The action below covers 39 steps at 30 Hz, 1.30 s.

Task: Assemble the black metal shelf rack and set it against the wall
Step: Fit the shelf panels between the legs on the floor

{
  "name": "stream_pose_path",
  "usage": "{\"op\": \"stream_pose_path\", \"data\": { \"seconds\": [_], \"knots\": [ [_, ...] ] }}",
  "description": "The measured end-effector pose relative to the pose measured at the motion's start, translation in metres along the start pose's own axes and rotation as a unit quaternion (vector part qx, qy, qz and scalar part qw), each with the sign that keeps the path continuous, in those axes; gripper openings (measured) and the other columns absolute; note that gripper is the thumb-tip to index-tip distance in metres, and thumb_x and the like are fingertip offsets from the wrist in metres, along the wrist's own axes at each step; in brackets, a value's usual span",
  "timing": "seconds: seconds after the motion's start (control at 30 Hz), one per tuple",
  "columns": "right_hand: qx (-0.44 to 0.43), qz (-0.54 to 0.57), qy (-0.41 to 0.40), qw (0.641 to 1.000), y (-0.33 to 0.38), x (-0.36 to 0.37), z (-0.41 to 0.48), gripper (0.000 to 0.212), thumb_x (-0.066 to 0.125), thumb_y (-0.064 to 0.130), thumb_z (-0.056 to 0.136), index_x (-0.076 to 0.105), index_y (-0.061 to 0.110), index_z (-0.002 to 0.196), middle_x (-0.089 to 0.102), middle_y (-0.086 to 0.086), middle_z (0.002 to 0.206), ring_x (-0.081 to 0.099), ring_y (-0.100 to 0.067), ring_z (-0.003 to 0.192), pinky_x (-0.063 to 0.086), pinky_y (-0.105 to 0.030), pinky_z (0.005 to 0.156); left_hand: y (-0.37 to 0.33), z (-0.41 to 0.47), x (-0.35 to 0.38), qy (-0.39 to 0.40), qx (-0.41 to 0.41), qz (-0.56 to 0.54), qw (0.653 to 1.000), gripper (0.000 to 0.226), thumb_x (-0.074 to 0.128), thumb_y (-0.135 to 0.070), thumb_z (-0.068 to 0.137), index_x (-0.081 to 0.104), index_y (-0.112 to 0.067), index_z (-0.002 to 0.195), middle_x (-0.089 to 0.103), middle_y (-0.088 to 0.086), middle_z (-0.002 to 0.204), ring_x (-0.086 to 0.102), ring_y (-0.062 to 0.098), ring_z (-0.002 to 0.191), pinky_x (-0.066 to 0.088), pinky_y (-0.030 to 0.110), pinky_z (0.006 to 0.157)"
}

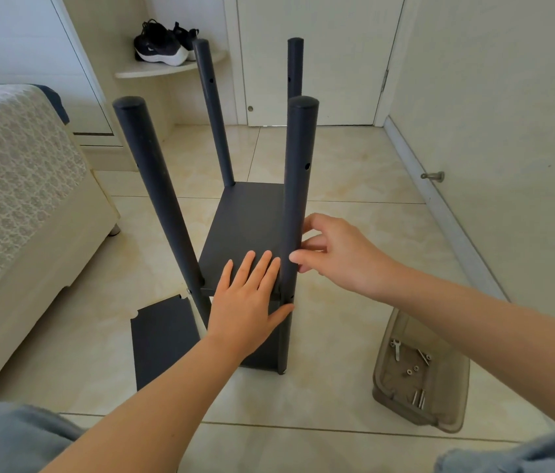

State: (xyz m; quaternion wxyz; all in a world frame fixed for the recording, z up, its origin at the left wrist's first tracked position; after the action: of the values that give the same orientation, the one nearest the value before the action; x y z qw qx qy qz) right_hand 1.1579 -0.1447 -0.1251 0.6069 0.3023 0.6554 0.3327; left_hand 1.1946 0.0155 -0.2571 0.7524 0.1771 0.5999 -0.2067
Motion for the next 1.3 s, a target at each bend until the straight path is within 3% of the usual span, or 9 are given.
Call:
{"op": "stream_pose_path", "data": {
  "seconds": [0.27,0.47,0.67,0.8,0.87,1.03,1.1,1.2,1.3],
  "knots": [
    [0.059,0.077,-0.011,0.995,-0.046,-0.015,0.0,0.014,0.07,0.026,0.088,0.063,0.03,0.099,0.071,0.008,0.101,0.065,-0.004,0.097,0.053,-0.023,0.079,-0.005,0.005,-0.001,-0.039,-0.014,0.006,0.999,0.076,0.037,-0.07,0.095,0.04,-0.022,0.154,0.038,0.0,0.16,0.028,0.027,0.151,0.02,0.051,0.123],
    [0.246,0.041,-0.043,0.968,-0.166,-0.01,-0.016,0.013,0.068,0.019,0.09,0.063,0.016,0.101,0.071,-0.008,0.102,0.069,-0.021,0.093,0.054,-0.035,0.08,-0.011,0.009,-0.002,-0.068,-0.009,0.012,0.998,0.073,0.035,-0.068,0.095,0.051,-0.019,0.147,0.045,0.003,0.155,0.035,0.029,0.148,0.026,0.053,0.121],
    [0.382,-0.095,-0.036,0.919,-0.259,0.02,-0.038,0.03,0.061,0.027,0.096,0.053,0.003,0.113,0.06,-0.012,0.104,0.055,-0.022,0.085,0.05,-0.035,0.07,-0.012,0.01,0.002,-0.077,-0.017,0.025,0.997,0.072,0.039,-0.067,0.094,0.055,-0.018,0.144,0.049,0.004,0.153,0.036,0.029,0.147,0.023,0.051,0.122],
    [0.455,-0.066,-0.004,0.888,-0.277,0.041,-0.047,0.07,0.06,0.038,0.096,0.029,-0.007,0.141,0.059,-0.018,0.115,0.058,-0.026,0.091,0.041,-0.028,0.058,-0.014,0.011,0.005,-0.08,-0.021,0.025,0.996,0.072,0.039,-0.068,0.093,0.055,-0.018,0.143,0.049,0.003,0.153,0.035,0.028,0.148,0.023,0.051,0.122],
    [0.466,-0.052,0.024,0.883,-0.28,0.054,-0.047,0.082,0.06,0.04,0.096,0.018,-0.008,0.146,0.055,-0.018,0.116,0.056,-0.024,0.088,0.04,-0.026,0.056,-0.014,0.011,0.005,-0.088,-0.019,0.026,0.996,0.072,0.04,-0.068,0.093,0.057,-0.018,0.142,0.05,0.004,0.151,0.037,0.029,0.147,0.025,0.052,0.121],
    [0.447,-0.072,0.015,0.892,-0.28,0.079,-0.047,0.066,0.058,0.018,0.098,0.019,-0.009,0.143,0.046,-0.027,0.139,0.051,-0.036,0.124,0.045,-0.036,0.094,-0.013,0.011,0.007,-0.09,-0.02,0.034,0.995,0.071,0.042,-0.067,0.093,0.059,-0.017,0.139,0.051,0.004,0.151,0.037,0.029,0.147,0.024,0.051,0.122],
    [0.44,-0.054,0.03,0.896,-0.275,0.086,-0.045,0.07,0.06,0.018,0.097,0.016,-0.008,0.145,0.048,-0.025,0.134,0.052,-0.035,0.12,0.045,-0.035,0.089,-0.013,0.01,0.008,-0.09,-0.019,0.035,0.995,0.071,0.041,-0.068,0.093,0.058,-0.017,0.139,0.051,0.004,0.151,0.037,0.029,0.147,0.025,0.051,0.121],
    [0.422,-0.036,0.06,0.904,-0.263,0.098,-0.042,0.066,0.063,0.022,0.095,0.024,-0.005,0.141,0.045,-0.009,0.092,0.049,-0.026,0.097,0.043,-0.026,0.064,-0.014,0.01,0.008,-0.082,-0.024,0.036,0.996,0.072,0.04,-0.068,0.093,0.057,-0.018,0.141,0.051,0.003,0.151,0.036,0.028,0.147,0.024,0.051,0.122],
    [0.397,-0.032,0.094,0.912,-0.253,0.117,-0.039,0.065,0.064,0.024,0.095,0.026,-0.004,0.14,0.039,-0.006,0.085,0.047,-0.023,0.093,0.043,-0.029,0.07,-0.015,0.011,0.007,-0.075,-0.023,0.039,0.996,0.072,0.038,-0.068,0.093,0.056,-0.018,0.142,0.049,0.002,0.153,0.034,0.027,0.148,0.024,0.051,0.122]
  ]
}}
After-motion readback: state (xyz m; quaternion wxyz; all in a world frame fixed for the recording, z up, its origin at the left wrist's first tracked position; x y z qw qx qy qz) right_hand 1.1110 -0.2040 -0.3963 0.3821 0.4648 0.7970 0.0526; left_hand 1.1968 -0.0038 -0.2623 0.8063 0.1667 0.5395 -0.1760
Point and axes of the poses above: each hand's wrist, its own z-axis towards the middle knuckle, its own x-axis out of the palm, y = z × x, the point moved 2 cm from there along z, towards the middle knuckle
